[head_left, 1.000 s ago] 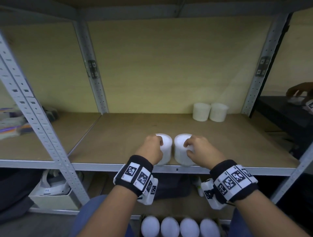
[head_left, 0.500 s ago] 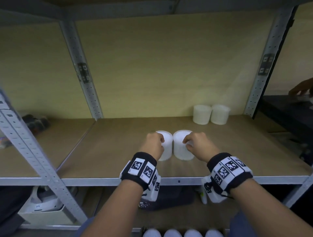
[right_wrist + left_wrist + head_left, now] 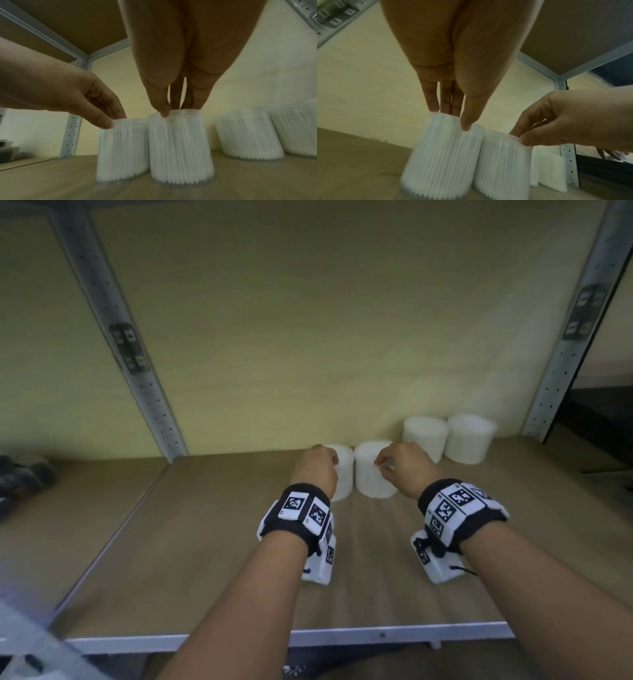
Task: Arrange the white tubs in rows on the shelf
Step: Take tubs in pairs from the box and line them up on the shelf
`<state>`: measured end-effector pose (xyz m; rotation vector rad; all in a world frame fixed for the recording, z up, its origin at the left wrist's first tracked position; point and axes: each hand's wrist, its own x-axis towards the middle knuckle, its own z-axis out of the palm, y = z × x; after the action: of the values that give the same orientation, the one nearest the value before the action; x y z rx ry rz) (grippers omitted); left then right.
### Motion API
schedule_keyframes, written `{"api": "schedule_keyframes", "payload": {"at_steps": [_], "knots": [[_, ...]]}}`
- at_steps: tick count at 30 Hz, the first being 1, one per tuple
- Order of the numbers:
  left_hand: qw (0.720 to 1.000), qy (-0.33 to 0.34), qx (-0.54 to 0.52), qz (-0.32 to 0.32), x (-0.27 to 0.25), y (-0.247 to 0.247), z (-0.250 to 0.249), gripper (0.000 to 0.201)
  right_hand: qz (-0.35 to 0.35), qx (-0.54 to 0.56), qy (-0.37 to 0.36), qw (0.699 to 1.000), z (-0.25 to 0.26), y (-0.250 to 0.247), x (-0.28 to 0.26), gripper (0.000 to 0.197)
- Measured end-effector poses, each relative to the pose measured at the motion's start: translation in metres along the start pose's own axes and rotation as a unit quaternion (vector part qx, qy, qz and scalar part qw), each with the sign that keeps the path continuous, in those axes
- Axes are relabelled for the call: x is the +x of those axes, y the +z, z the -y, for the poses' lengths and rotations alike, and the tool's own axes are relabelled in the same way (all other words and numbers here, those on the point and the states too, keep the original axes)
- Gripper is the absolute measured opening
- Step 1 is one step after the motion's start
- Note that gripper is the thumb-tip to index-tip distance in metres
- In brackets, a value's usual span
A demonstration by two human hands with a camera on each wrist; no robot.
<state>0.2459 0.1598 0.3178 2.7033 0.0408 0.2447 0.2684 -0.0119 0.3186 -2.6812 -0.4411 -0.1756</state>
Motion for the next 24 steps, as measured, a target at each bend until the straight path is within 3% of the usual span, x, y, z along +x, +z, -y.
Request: {"api": "schedule_keyframes", "payload": {"at_steps": [14,19,24], "knots": [[1.000,0.026,0.007,-0.015,0.087,0.028,-0.001,0.034,-0.037,0.018,0.004,0.999,-0.036,0.012,0.076,0.026],[0.999,0.027,0.005,-0.020,0.094,0.031,0.000,0.031,-0.033,0.018,0.012,0.999,-0.039,0.012,0.081,0.027],[0.999,0.045,-0.002,0.014,0.091,0.017,0.003,0.034,-0.023,0.022,0.018,0.999,-0.038,0.009,0.068,0.035]]}}
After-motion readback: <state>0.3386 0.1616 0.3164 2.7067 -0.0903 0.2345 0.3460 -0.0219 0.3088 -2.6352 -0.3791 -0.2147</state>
